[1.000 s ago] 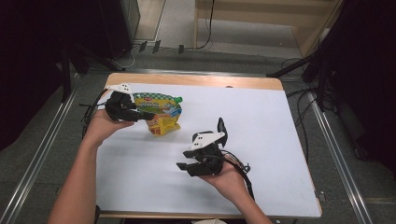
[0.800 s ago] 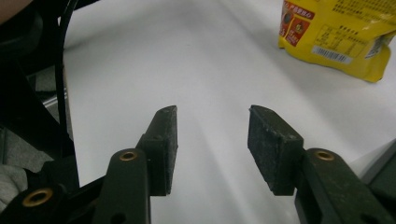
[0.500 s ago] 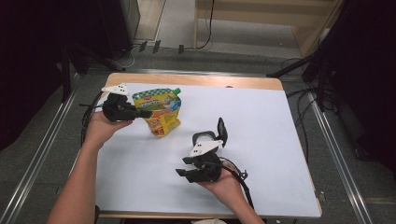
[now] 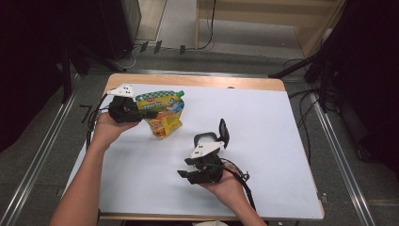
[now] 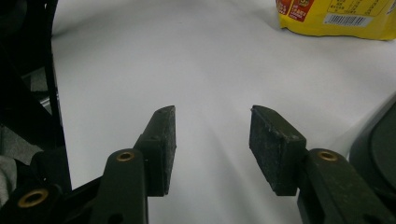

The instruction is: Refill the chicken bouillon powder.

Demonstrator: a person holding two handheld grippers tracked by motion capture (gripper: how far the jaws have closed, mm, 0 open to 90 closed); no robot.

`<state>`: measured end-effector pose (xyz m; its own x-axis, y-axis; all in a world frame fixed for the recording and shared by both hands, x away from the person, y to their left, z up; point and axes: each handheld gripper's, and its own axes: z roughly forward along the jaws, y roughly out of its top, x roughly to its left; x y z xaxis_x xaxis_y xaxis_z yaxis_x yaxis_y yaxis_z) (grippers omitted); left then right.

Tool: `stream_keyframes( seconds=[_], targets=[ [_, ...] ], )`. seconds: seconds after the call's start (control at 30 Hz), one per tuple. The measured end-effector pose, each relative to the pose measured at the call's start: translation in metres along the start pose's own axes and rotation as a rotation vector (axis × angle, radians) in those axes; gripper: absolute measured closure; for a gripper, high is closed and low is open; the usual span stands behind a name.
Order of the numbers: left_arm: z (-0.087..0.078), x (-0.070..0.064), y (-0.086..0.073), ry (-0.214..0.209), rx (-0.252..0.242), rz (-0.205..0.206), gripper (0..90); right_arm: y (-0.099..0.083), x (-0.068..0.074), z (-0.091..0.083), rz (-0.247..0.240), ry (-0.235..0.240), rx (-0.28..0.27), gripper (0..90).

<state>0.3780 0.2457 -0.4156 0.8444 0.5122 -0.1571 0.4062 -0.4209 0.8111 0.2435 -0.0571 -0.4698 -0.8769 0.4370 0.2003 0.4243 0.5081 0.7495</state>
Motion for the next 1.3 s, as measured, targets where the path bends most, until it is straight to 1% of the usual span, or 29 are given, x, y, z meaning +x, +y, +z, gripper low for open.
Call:
stream_keyframes(
  seconds=[0.07,0.1,0.17,0.23,0.3,0.33,0.4,0.47,0.5,0.53,0.6,0.63,0.67,0.7,0.77,0.87,0.97,1.03,1.1,1.17,1.23,1.3],
  targets=[
    [0.003,0.001,-0.001,-0.006,-0.006,-0.010,70.7,0.000,0.000,0.000,0.000,0.000,0.000,52.5],
    [0.003,0.002,-0.001,-0.014,-0.007,-0.012,70.4,0.000,0.000,0.000,0.000,0.000,0.002,52.5],
    [0.004,0.002,-0.001,-0.012,-0.011,-0.013,70.5,0.000,0.000,0.000,-0.002,-0.001,0.002,52.5],
    [0.004,0.001,-0.001,-0.006,-0.010,0.001,74.2,0.000,0.000,0.000,-0.001,-0.001,0.001,52.5],
    [0.003,-0.001,0.001,0.002,0.004,0.015,80.7,0.000,0.000,0.001,-0.002,0.000,0.002,52.5],
    [0.002,-0.001,0.001,0.007,0.010,0.016,83.8,0.000,0.000,0.001,-0.005,0.001,0.002,52.5],
    [0.002,-0.001,0.001,-0.005,0.010,0.001,85.9,0.000,0.001,0.001,-0.004,0.001,0.004,52.5],
    [0.001,0.000,0.002,-0.001,0.011,-0.013,86.5,0.000,0.001,0.002,-0.003,0.000,0.006,52.6],
    [0.000,0.001,0.002,-0.009,0.009,-0.032,86.8,-0.001,0.001,0.002,-0.003,0.001,0.006,52.5],
    [0.000,0.001,0.003,-0.009,-0.002,-0.047,88.0,-0.001,0.001,0.002,-0.003,0.001,0.007,52.5],
    [-0.002,0.002,0.004,0.001,-0.010,-0.065,90.0,-0.001,0.001,0.002,-0.002,0.001,0.006,52.6],
    [-0.002,0.002,0.005,0.005,-0.006,-0.075,90.0,-0.001,0.001,0.002,0.000,0.001,0.005,52.6],
    [-0.003,0.001,0.007,0.005,0.005,-0.069,90.0,-0.001,0.001,0.002,0.001,0.002,0.004,52.5],
    [-0.003,-0.001,0.009,0.020,0.012,-0.067,90.0,-0.001,0.001,0.002,0.003,0.001,0.004,52.6],
    [-0.005,-0.004,0.014,0.025,0.019,-0.073,90.0,-0.001,0.001,0.002,0.003,0.002,0.004,52.6],
    [-0.011,-0.010,0.022,0.042,0.034,-0.069,90.0,-0.002,0.001,0.002,0.000,0.002,0.004,52.5],
    [-0.018,-0.018,0.028,0.028,0.054,-0.068,90.0,-0.002,0.001,0.003,-0.003,0.000,0.001,52.6],
    [-0.023,-0.023,0.032,0.033,0.067,-0.055,90.0,-0.002,0.002,0.004,-0.007,0.001,0.003,52.6],
    [-0.030,-0.027,0.033,0.029,0.063,-0.064,90.0,-0.002,0.004,0.005,-0.016,0.002,0.005,52.1],
    [-0.035,-0.031,0.034,0.027,0.062,-0.075,90.0,-0.002,0.005,0.007,-0.039,0.001,-0.006,50.8],
    [-0.041,-0.038,0.036,0.030,0.063,-0.082,90.0,-0.002,0.007,0.010,-0.067,0.001,-0.022,50.0],
    [-0.045,-0.042,0.038,0.024,0.060,-0.092,90.0,-0.002,0.008,0.013,-0.071,0.004,-0.032,50.7]
  ],
)
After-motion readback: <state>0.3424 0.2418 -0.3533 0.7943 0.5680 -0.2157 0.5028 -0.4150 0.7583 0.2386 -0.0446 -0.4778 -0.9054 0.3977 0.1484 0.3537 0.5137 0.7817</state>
